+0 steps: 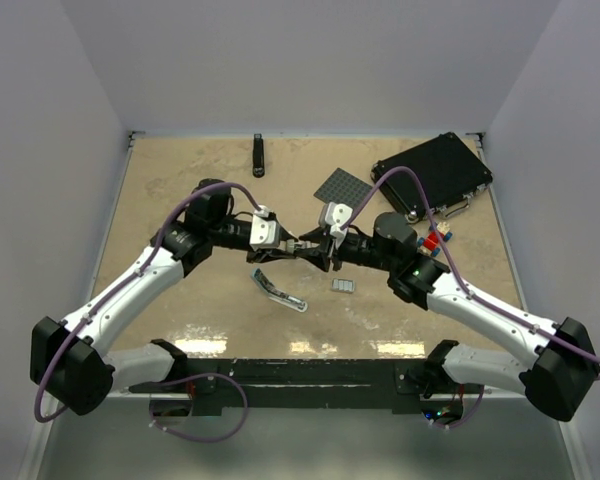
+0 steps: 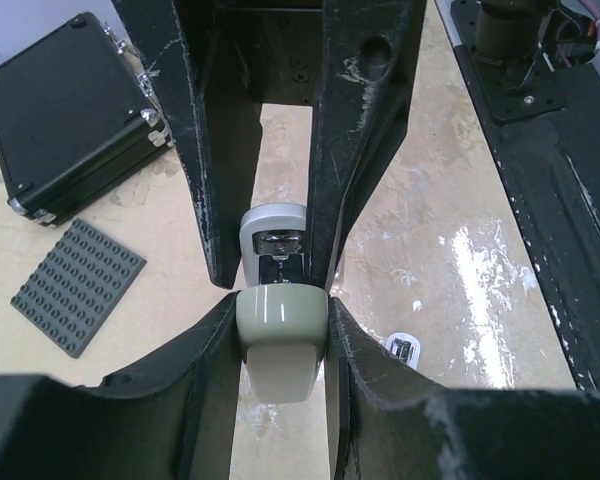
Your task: Load the staples into the stapler
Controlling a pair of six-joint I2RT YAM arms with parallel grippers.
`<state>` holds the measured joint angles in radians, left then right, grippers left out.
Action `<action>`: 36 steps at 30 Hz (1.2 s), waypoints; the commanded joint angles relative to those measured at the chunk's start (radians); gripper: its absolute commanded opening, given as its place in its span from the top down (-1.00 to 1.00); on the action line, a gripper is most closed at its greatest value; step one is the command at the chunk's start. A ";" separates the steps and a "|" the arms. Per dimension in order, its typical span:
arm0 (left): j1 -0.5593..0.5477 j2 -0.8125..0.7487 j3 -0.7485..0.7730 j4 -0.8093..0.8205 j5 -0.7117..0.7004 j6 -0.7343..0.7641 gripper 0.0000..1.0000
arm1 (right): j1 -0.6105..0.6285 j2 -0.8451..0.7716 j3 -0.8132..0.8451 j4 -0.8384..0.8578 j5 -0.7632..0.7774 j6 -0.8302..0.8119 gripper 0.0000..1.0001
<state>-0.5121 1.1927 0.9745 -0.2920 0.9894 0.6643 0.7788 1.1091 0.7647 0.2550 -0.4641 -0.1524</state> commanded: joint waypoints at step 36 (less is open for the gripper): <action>0.210 -0.163 -0.100 0.671 0.025 -0.604 1.00 | -0.125 -0.170 -0.017 0.034 -0.040 -0.023 1.00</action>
<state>-0.3882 1.0904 0.9123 -0.0319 1.1069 0.3836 0.7353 1.0496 0.8124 0.1684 -0.5083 -0.2531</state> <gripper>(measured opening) 0.377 0.344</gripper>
